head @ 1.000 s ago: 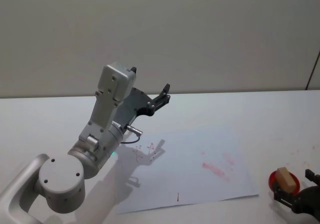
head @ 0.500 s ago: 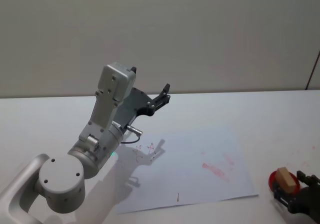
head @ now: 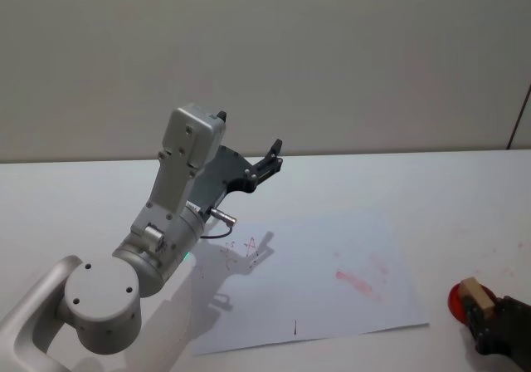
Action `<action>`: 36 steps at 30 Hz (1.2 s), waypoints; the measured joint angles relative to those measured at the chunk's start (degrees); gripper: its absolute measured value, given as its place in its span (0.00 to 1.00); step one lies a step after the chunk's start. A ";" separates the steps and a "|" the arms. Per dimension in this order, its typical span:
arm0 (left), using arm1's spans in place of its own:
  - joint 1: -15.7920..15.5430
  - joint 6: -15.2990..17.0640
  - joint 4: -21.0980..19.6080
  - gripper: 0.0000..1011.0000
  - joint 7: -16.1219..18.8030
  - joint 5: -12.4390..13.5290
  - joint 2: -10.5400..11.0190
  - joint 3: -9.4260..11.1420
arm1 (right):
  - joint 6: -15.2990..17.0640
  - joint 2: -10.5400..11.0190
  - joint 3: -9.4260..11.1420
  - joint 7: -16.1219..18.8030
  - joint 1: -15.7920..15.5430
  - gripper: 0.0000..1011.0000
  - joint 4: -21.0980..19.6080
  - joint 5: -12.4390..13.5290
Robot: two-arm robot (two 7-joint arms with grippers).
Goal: Use the one hand to pick up the stamp and affix it onto the A4 paper.
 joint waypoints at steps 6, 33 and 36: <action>0.00 0.00 0.00 0.99 0.00 0.00 0.00 0.00 | -0.08 -0.07 0.00 0.22 0.08 0.21 0.06 -0.04; 0.00 0.00 0.00 0.99 0.00 0.00 0.00 0.00 | -5.34 -4.56 -1.97 13.94 10.40 0.21 3.90 -4.08; 0.00 0.00 0.00 0.99 0.00 0.00 0.00 0.00 | -4.94 -5.75 -2.59 16.36 12.44 0.21 5.49 -4.67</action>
